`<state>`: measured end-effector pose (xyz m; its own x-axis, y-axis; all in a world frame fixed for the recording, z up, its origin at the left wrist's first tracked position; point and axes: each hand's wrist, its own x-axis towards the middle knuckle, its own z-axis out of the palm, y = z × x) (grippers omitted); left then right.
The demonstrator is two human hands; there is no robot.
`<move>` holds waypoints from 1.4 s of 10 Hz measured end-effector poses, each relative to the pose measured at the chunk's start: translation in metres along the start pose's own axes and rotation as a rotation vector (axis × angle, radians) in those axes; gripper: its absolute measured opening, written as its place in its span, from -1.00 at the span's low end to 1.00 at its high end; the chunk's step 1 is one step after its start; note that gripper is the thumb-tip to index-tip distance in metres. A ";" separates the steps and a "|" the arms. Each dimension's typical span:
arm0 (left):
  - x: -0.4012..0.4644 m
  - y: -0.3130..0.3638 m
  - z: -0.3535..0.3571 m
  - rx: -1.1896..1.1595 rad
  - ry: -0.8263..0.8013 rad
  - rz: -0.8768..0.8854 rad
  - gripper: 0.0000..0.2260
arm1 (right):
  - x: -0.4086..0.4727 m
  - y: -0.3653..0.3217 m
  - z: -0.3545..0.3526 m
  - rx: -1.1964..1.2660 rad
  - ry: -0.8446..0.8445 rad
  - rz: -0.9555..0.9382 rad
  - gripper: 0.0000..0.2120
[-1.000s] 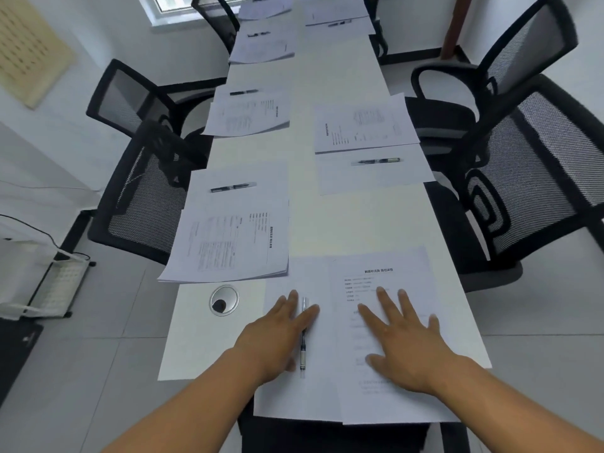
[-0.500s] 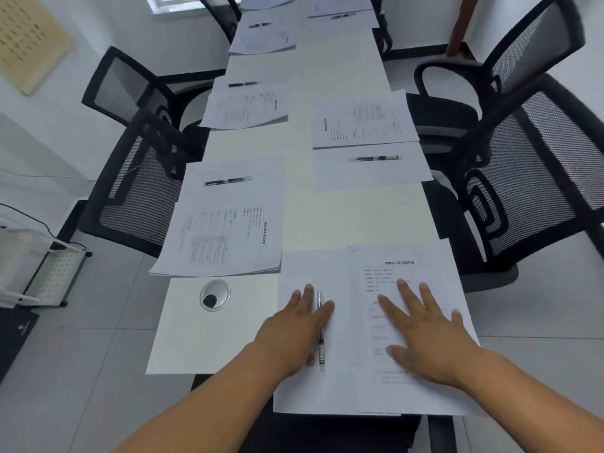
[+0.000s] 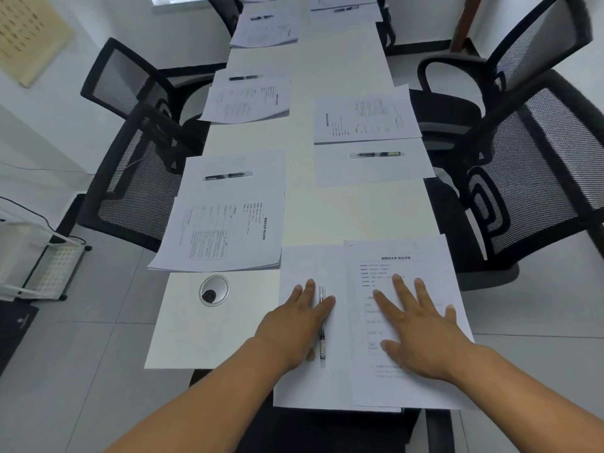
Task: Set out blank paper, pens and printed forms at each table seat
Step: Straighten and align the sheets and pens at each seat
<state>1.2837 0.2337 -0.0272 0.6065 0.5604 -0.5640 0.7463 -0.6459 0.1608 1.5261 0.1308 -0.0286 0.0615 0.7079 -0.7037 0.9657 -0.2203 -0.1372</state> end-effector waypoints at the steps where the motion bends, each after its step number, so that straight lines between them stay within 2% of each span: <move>1: 0.000 -0.001 0.001 -0.010 0.007 0.002 0.00 | -0.001 0.000 0.002 0.002 -0.003 -0.002 -0.13; 14: 0.003 -0.004 0.007 -0.017 0.017 0.010 0.00 | -0.004 -0.005 0.001 -0.001 0.021 -0.007 -0.10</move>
<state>1.2807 0.2342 -0.0350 0.6186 0.5630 -0.5481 0.7448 -0.6424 0.1806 1.5204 0.1284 -0.0260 0.0602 0.7235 -0.6877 0.9665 -0.2145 -0.1410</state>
